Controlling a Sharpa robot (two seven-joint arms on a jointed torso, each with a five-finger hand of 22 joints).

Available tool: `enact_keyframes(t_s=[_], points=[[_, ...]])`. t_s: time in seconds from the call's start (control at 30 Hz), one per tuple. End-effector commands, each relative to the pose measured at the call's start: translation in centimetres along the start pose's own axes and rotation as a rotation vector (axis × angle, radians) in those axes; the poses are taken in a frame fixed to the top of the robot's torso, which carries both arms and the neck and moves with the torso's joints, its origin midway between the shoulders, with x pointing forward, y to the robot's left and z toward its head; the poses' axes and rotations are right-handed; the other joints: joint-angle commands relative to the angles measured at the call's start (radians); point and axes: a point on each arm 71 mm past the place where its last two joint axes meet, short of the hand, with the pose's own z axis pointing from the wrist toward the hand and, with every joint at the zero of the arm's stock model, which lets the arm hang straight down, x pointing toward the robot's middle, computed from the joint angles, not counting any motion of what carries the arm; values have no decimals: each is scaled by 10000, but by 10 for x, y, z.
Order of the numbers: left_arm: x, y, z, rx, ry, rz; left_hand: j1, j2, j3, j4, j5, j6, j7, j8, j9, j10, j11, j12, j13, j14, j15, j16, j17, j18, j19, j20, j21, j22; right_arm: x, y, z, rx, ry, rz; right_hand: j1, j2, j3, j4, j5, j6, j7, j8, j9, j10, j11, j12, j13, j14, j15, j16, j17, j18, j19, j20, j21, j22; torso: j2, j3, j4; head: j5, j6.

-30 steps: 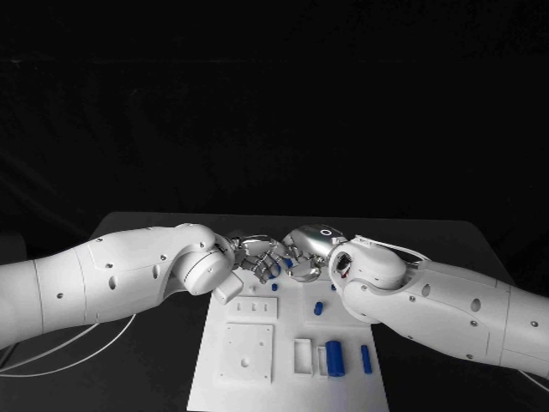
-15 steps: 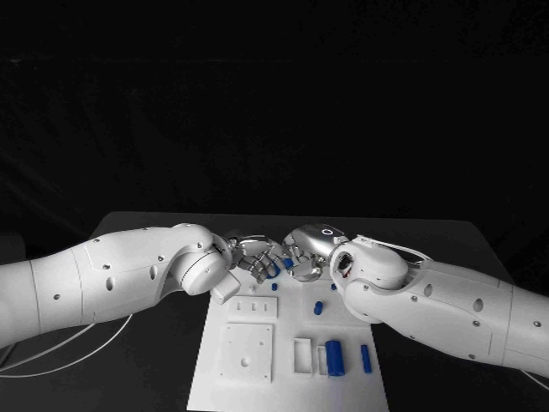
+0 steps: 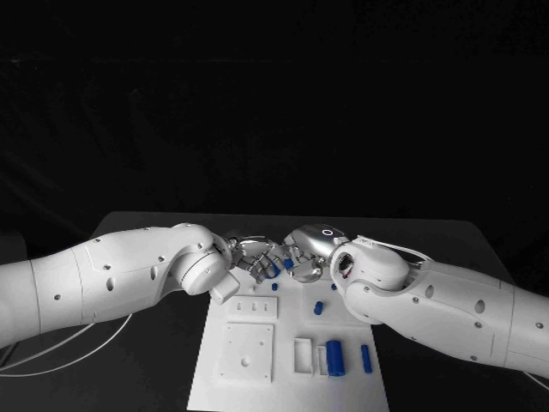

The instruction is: Assemble the parts on the task board

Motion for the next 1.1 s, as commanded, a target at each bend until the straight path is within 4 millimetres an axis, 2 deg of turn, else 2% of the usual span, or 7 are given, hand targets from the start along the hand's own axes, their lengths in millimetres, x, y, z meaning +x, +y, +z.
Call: enact_keyframes(t_s=[0.03, 0.23, 0.9, 1.1], points=[[2, 0, 0, -36, 227, 184, -42, -40, 4, 99, -41, -126, 32, -107, -28, -29, 83, 19, -7, -59, 3, 69, -13, 44, -46, -310, 7, 141, 0, 1, -1, -55, -43, -145, -21, 56, 41, -7, 22, 1020, 362, 22, 16, 49, -6, -52, 17, 21, -35, 2, 8, 581, 61, 17, 57, 138, 1, 3, -6, -3, -12], [4, 0, 0, -5, 328, 173, -120, -28, -25, 188, -43, -455, 153, -367, -110, -78, 179, 6, -22, -104, 25, 58, -38, 48, -84, -289, -8, 140, 0, 2, -1, -70, -21, -149, -22, 54, 47, -8, 22, 1022, 362, 21, 15, 50, -6, -53, 18, 22, -35, 1, 7, 581, 62, 18, 57, 138, -2, 7, -1, 6, 18], [6, -2, 1, 73, 391, 23, -67, 64, -9, 165, -44, -469, 167, -409, -113, -76, 192, 1, -31, -104, 28, 62, -48, 58, -92, -284, -3, 145, 2, 11, 3, -257, 87, -69, -32, 46, 70, -7, 21, 1027, 362, 15, 13, 55, -5, -58, 23, 23, -34, 0, 6, 581, 66, 19, 58, 137, -2, -2, 4, -14, 13], [6, -2, 1, 94, 344, -26, -66, 161, -20, 156, -44, -501, 183, -452, -121, -79, 206, -15, -46, -109, 34, 59, -59, 58, -101, -276, -3, 146, 5, 15, 3, -324, 185, 10, -37, 46, 78, -7, 22, 1028, 363, 12, 11, 56, -5, -60, 25, 24, -34, 0, 5, 581, 67, 20, 57, 136, 3, -7, 0, 1, 10]])
